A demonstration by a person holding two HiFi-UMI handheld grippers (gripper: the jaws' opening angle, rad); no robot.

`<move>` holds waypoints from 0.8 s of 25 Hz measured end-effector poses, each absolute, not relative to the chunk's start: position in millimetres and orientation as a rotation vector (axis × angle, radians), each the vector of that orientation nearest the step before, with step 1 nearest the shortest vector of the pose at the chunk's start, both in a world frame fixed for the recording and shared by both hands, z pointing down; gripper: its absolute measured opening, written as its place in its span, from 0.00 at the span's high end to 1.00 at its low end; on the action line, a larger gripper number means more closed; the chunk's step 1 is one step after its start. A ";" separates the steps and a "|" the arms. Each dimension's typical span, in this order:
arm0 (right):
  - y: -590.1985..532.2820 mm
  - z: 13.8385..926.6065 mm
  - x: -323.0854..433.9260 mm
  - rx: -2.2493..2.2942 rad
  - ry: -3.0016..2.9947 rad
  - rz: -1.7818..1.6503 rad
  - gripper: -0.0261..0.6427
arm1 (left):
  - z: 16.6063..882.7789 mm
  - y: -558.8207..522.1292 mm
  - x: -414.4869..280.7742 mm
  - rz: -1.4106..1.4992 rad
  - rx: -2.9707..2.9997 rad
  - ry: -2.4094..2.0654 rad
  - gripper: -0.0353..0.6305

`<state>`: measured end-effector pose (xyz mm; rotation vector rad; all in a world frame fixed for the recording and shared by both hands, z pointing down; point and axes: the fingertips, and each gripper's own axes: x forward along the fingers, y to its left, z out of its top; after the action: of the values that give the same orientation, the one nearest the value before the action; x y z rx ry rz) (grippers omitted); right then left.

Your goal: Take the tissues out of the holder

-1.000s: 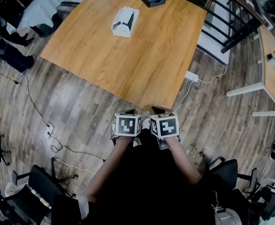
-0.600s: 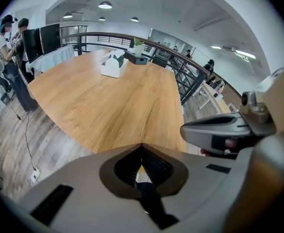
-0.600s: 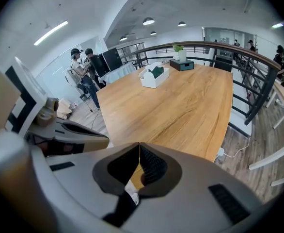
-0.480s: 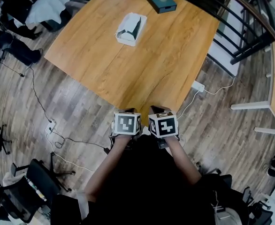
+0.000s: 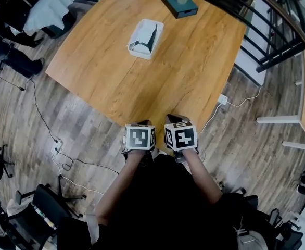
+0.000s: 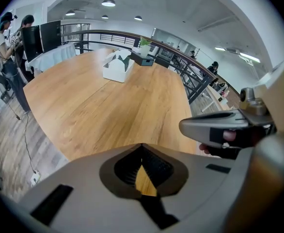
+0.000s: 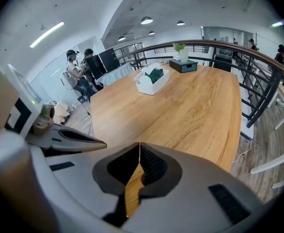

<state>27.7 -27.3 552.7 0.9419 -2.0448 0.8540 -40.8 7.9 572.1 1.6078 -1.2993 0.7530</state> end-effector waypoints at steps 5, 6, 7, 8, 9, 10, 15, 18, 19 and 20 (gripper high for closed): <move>-81.2 552.6 12.0 1.013 -2.024 0.851 0.94 | 571.6 -41.1 -60.1 0.761 1.646 -1.284 0.94; -94.2 551.3 7.7 1.027 -2.026 0.845 0.94 | 571.9 -51.7 -64.0 0.758 1.655 -1.283 0.94; -107.5 549.4 2.6 1.041 -2.031 0.833 0.94 | 571.8 -61.6 -68.5 0.755 1.661 -1.282 0.94; -121.0 547.0 -3.4 1.055 -2.039 0.815 0.94 | 571.1 -70.4 -73.7 0.752 1.660 -1.282 0.94; -134.0 544.6 -10.0 1.066 -2.049 0.793 0.94 | 570.2 -78.2 -79.5 0.751 1.655 -1.281 0.94; -146.5 542.3 -17.3 1.073 -2.060 0.769 0.94 | 569.6 -85.3 -85.5 0.750 1.649 -1.281 0.94; -210.2 530.9 -54.1 1.096 -2.117 0.739 0.94 | 565.5 -119.0 -112.9 0.725 1.645 -1.281 0.94; -246.0 528.6 -78.3 1.086 -2.144 0.788 0.67 | 567.1 -135.0 -130.3 0.724 1.639 -1.274 0.94; -257.0 528.6 -85.6 1.088 -2.149 0.796 0.62 | 568.0 -139.0 -135.8 0.723 1.636 -1.271 0.94; -267.5 529.1 -92.2 1.093 -2.149 0.798 0.57 | 569.1 -142.3 -140.7 0.722 1.634 -1.266 0.94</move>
<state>-92.2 -267.5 529.1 1.0929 -2.1489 0.7975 -140.7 -142.3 569.1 1.6340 -1.2665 0.7222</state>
